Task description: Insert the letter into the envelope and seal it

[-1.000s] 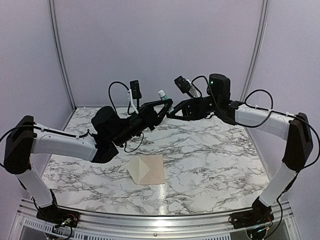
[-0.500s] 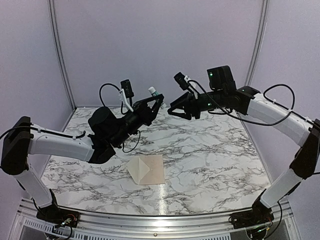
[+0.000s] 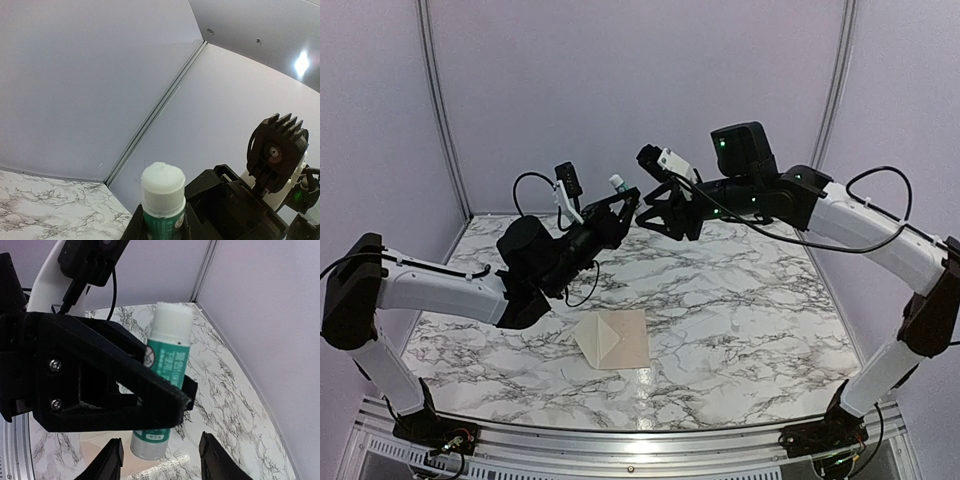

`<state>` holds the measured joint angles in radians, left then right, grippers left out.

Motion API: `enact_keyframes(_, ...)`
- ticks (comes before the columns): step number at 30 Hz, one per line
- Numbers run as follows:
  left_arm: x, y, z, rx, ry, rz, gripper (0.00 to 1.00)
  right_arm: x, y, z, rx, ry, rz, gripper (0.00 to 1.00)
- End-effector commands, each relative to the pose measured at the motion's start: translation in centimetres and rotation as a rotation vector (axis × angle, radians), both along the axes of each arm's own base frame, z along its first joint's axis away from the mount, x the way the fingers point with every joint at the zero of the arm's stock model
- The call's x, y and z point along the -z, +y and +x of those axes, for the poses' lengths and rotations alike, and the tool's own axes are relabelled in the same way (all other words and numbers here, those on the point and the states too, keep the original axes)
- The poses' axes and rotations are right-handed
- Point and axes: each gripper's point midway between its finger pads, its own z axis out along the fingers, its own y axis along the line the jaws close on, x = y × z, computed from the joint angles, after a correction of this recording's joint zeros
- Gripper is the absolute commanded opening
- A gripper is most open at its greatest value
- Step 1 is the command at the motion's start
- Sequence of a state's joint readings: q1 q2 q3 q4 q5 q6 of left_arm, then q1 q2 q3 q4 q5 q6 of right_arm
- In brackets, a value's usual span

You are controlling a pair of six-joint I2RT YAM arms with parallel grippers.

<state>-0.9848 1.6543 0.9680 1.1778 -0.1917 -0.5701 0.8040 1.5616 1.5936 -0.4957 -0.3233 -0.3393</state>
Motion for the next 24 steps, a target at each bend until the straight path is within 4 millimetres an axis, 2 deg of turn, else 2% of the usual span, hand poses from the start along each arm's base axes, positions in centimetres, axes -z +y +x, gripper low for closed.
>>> enact_keyframes(1,-0.8,0.2,-0.2,-0.004,-0.017,-0.031,0.00,-0.8,0.8,0.3,-0.001,-0.015,0.004,0.49)
enact_keyframes(5,-0.8,0.2,-0.1,-0.005,-0.019,-0.029,0.00,-0.9,1.1,0.5,0.004,-0.010,0.009,0.43)
enact_keyframes(12,-0.7,0.1,-0.2,-0.003,-0.023,-0.027,0.00,-0.5,1.3,0.8,0.018,0.023,0.016,0.12)
enact_keyframes(16,-0.4,-0.1,-0.2,0.004,-0.023,-0.020,0.00,-1.1,1.6,0.2,-0.015,0.036,0.037,0.08)
enact_keyframes(19,-0.3,-0.2,-0.3,0.013,-0.025,-0.015,0.00,-1.9,1.9,-1.0,-0.093,0.082,0.076,0.06)
enact_keyframes(21,-0.2,-0.4,-0.5,0.023,-0.029,-0.011,0.00,-2.5,1.5,-1.4,-0.164,0.188,0.138,0.06)
enact_keyframes(24,-0.4,-0.6,-0.8,0.044,-0.039,-0.010,0.00,-3.5,-0.1,-1.8,-0.333,0.439,0.289,0.06)
